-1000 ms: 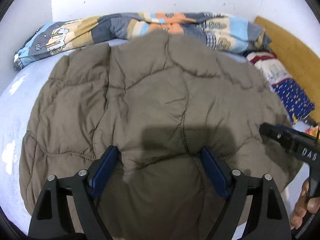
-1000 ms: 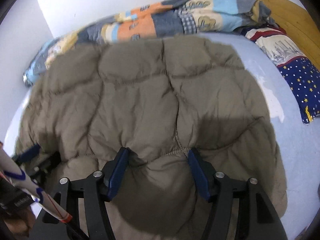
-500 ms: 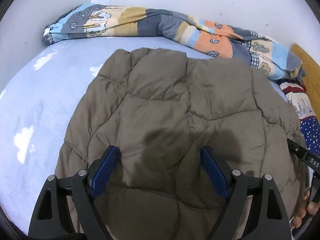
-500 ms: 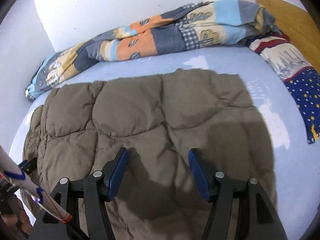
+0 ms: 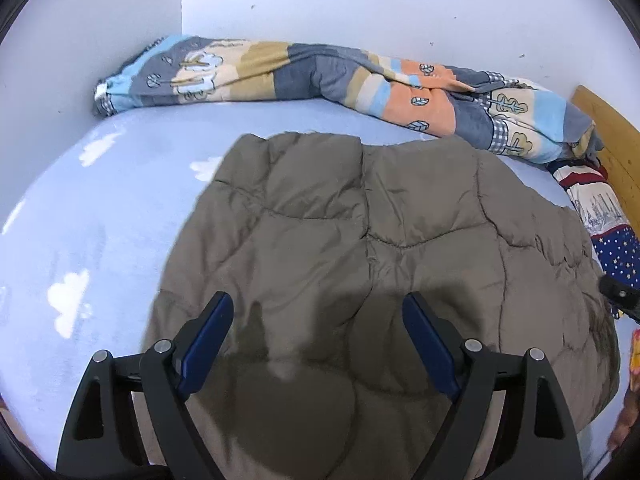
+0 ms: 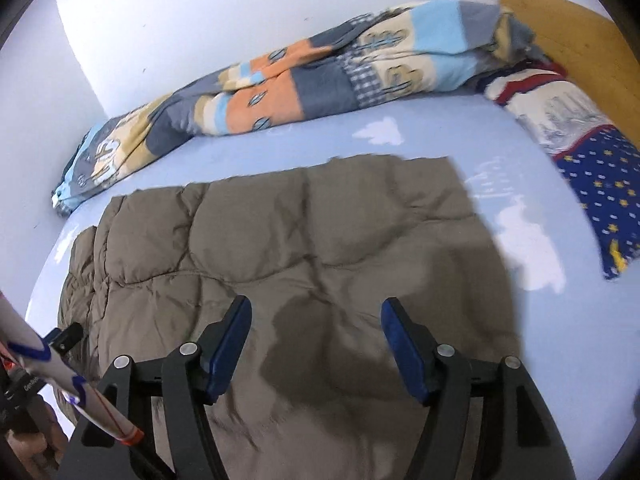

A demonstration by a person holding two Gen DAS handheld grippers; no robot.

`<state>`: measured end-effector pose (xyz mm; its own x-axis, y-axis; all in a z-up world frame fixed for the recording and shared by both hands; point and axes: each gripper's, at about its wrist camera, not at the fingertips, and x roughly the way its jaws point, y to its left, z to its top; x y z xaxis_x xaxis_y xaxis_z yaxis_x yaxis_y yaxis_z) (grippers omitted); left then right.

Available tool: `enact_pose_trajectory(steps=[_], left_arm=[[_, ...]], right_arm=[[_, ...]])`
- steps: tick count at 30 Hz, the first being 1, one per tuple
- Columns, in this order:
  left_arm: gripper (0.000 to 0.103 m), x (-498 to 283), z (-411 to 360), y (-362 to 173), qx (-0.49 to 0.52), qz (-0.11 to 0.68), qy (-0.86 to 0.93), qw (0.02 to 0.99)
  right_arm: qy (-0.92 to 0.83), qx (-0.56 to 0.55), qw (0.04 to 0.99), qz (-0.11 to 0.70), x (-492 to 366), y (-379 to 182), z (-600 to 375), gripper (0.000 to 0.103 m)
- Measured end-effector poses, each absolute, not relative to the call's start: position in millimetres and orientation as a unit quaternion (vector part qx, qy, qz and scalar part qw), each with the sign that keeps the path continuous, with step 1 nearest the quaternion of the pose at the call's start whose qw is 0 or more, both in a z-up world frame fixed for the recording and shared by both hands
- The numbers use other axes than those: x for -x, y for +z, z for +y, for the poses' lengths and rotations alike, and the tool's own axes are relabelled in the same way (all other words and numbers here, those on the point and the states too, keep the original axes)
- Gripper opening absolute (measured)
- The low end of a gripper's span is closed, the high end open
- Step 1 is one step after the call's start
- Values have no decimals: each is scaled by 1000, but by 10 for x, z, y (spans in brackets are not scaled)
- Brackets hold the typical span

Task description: Fold large clothes

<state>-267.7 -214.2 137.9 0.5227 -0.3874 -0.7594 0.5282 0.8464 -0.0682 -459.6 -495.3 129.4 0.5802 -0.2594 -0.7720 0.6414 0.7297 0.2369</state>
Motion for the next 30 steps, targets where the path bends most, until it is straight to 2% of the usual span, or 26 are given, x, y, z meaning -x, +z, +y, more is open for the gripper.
enact_pose_trajectory(steps=[5, 10, 15, 19, 22, 27, 30], left_arm=[[86, 2923, -1965, 1414, -90, 415, -282, 860], [86, 3240, -1733, 1303, -108, 425, -286, 852], [86, 3186, -1599, 1064, -90, 471, -268, 835], [86, 3201, -1653, 981, -103, 473, -262, 835], [86, 3283, -1688, 1033, -115, 449, -255, 848], [86, 3539, -1765, 1255, -116, 378, -283, 874], [86, 3644, -1873, 1254, -132, 364, -303, 871]], right_arm=[[-277, -282, 843, 365, 5054, 1333, -4887, 72], [-272, -304, 828, 386, 5420, 1118, -4625, 72], [-277, -288, 818, 415, 5401, 966, -4539, 72], [-284, -285, 803, 439, 5282, 805, -4563, 74], [-300, -262, 802, 446, 5210, 809, -4520, 75], [-298, -193, 843, 405, 5120, 1126, -4209, 75], [-266, -165, 862, 398, 5017, 1192, -4006, 75]])
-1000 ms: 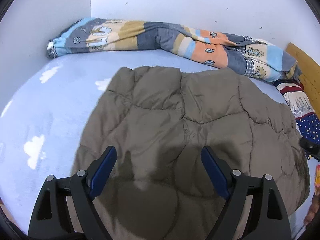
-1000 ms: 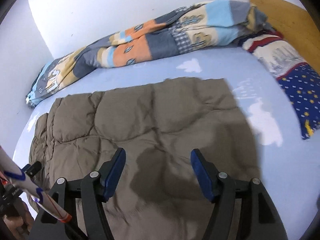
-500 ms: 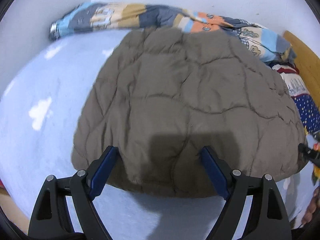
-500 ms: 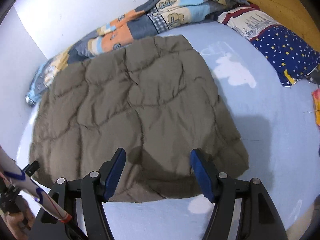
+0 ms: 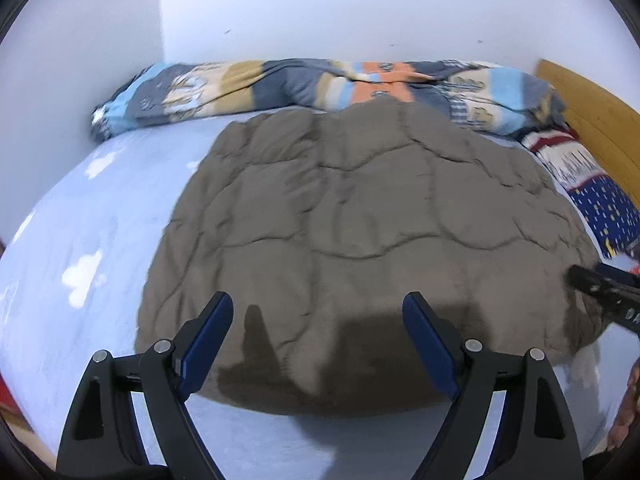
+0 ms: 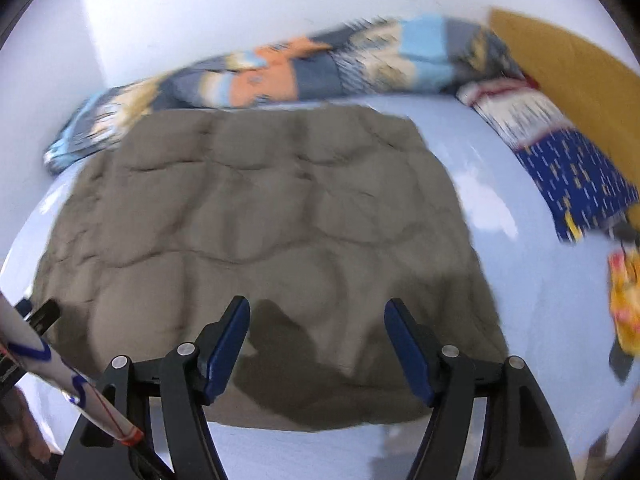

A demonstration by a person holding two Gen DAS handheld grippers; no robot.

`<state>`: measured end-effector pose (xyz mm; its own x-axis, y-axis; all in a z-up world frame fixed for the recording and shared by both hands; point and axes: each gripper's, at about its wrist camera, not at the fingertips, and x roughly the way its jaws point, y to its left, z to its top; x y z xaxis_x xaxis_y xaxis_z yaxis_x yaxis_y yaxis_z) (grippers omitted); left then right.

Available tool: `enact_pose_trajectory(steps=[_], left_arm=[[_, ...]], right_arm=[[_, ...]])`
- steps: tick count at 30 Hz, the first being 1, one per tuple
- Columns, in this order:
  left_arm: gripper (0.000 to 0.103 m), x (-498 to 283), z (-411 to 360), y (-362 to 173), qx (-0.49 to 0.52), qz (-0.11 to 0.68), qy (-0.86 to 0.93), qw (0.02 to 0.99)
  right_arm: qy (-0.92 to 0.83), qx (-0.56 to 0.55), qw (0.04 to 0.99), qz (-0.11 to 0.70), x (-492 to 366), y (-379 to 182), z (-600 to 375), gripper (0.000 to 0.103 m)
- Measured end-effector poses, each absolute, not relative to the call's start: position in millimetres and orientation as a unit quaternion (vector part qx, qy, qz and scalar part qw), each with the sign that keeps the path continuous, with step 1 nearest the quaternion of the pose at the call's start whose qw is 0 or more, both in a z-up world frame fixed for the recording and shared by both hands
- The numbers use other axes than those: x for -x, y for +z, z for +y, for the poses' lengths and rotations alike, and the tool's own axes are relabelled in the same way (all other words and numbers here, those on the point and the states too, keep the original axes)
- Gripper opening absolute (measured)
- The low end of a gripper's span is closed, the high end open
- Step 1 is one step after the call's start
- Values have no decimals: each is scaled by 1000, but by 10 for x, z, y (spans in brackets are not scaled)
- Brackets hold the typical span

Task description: Fold large clothes

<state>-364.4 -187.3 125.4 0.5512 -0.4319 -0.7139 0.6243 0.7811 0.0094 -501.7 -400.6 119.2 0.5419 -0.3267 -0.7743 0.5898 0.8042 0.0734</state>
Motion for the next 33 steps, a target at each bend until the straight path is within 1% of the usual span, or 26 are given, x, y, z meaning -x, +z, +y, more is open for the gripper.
enact_pose_trajectory(steps=[5, 10, 33], left_arm=[[86, 3676, -2042, 1106, -160, 379, -303, 860], [86, 3699, -2095, 1040, -169, 373, -298, 862], [86, 3750, -2144, 954, -184, 361, -286, 868]], right_arm=[[-252, -166, 847, 437, 4882, 983, -3970, 75], [-246, -177, 840, 450, 4851, 890, -4058, 76], [-249, -166, 833, 466, 4715, 745, -4037, 80]])
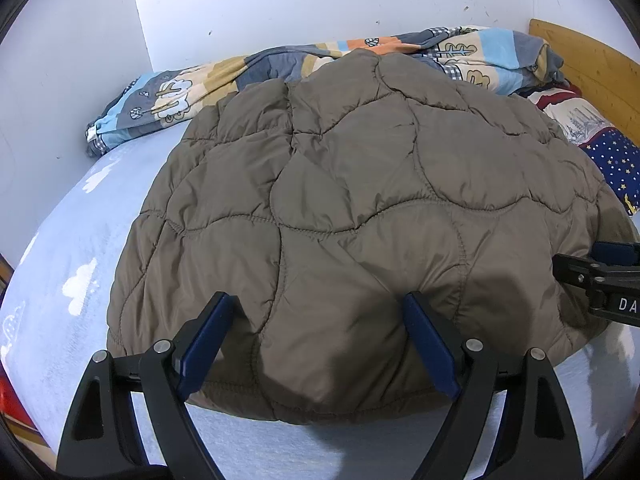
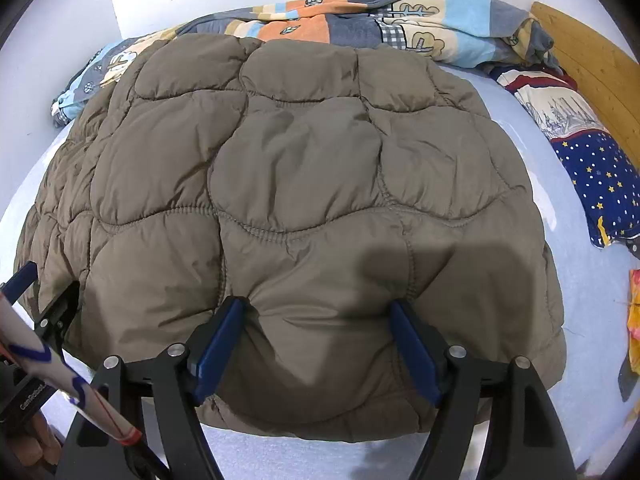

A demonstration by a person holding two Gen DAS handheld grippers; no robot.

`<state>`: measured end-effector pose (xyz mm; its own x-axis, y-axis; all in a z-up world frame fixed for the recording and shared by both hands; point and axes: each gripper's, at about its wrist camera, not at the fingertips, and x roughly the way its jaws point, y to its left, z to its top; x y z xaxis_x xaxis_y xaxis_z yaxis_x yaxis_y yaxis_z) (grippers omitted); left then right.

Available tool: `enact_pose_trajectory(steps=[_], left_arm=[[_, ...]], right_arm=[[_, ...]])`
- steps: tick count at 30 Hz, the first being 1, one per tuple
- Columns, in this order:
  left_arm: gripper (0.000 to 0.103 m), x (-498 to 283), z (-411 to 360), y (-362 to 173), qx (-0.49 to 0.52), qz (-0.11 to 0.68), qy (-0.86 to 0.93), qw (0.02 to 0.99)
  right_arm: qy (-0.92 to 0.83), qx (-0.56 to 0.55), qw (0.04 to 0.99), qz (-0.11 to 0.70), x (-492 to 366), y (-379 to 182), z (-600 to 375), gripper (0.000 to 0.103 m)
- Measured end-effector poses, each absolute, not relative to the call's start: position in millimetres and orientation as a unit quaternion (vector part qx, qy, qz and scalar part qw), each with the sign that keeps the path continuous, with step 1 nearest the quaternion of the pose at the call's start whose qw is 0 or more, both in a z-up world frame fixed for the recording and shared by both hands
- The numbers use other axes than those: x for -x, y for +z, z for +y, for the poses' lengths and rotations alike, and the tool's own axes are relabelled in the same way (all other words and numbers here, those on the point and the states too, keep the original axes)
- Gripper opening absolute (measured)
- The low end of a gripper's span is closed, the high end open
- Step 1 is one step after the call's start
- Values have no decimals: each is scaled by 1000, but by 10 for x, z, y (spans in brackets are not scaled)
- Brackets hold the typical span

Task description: Fold large clothes

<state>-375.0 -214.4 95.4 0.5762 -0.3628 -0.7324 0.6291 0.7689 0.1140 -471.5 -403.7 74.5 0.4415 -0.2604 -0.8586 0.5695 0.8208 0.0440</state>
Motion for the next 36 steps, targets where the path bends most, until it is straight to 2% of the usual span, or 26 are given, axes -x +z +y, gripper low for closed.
enact_pose_trajectory(steps=[9, 17, 23, 28, 32, 36], left_arm=[[86, 3764, -2055, 1111, -150, 360, -299, 871], [86, 4264, -1418, 1934, -85, 261, -325, 905], [86, 4766, -884, 2757, -69, 199, -338, 917], [96, 5086, -509, 3369, -49, 166, -317, 933], [97, 5279, -404, 3559, -74, 171, -306, 933], [97, 5425, -361, 3512, -84, 172, -278, 941]], right_arm=[[-253, -176, 841, 445, 4791, 907, -3980, 80], [-304, -157, 884, 318, 5519, 1812, -3498, 80], [-283, -124, 919, 245, 6117, 2671, -2854, 86], [-279, -100, 936, 187, 6553, 3293, -2381, 95], [-272, -93, 943, 170, 6746, 3488, -2157, 99], [-276, -95, 941, 172, 6818, 3473, -2093, 100]])
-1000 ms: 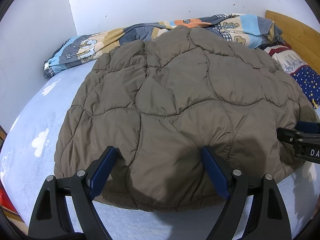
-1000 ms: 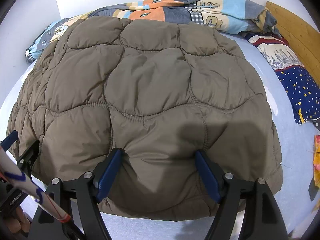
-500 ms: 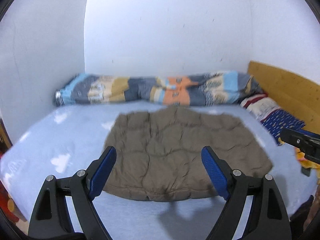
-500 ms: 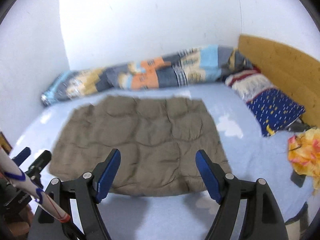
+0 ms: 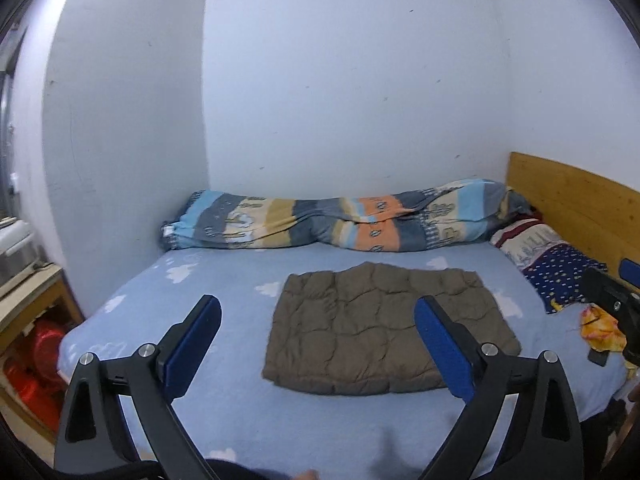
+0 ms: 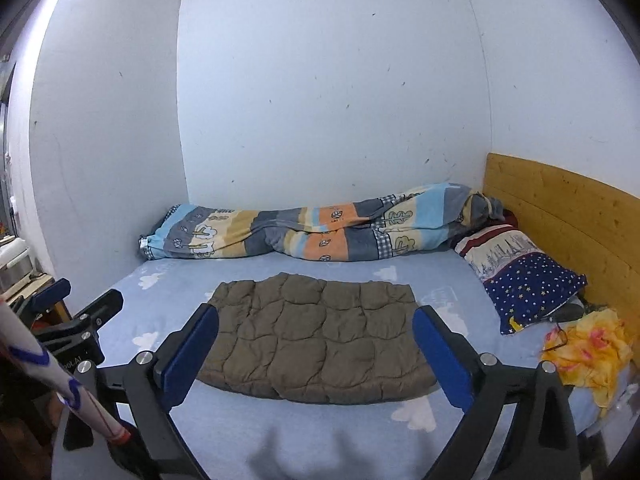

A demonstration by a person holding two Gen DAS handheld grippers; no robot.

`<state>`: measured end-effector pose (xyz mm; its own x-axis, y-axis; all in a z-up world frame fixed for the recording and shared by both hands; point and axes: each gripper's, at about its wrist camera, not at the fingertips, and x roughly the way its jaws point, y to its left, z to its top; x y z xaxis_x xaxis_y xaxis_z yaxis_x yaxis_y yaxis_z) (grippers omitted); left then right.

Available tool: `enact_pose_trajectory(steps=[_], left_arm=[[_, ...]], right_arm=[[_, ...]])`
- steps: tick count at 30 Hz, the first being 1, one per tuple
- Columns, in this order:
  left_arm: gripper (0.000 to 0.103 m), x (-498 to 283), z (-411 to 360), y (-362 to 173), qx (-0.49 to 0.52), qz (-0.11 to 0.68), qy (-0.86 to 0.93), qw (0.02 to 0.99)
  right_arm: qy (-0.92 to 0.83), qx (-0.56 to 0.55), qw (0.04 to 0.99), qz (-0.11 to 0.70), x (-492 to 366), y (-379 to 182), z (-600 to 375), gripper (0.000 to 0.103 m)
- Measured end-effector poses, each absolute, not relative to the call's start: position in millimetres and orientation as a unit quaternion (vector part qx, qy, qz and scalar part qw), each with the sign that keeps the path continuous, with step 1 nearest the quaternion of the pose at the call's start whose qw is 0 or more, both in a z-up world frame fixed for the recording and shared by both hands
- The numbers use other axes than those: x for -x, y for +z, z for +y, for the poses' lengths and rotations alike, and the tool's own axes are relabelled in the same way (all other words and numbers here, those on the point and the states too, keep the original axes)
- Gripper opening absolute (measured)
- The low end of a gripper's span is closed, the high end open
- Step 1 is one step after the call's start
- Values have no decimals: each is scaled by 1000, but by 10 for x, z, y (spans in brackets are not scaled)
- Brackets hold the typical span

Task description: Fold large clothes

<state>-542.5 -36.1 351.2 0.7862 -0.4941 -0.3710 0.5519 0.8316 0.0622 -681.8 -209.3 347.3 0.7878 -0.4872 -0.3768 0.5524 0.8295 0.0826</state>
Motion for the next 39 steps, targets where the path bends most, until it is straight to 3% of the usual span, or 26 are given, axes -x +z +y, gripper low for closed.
enact_pose_trajectory(steps=[18, 39], left_arm=[[97, 5296, -417, 3259, -145, 204, -247, 936], [97, 5153, -458, 3060, -148, 249, -254, 923]], right_arm=[[-263, -96, 933, 224, 6558, 3183, -2076, 100], [-257, -96, 929, 247, 6441, 3019, -2095, 100]])
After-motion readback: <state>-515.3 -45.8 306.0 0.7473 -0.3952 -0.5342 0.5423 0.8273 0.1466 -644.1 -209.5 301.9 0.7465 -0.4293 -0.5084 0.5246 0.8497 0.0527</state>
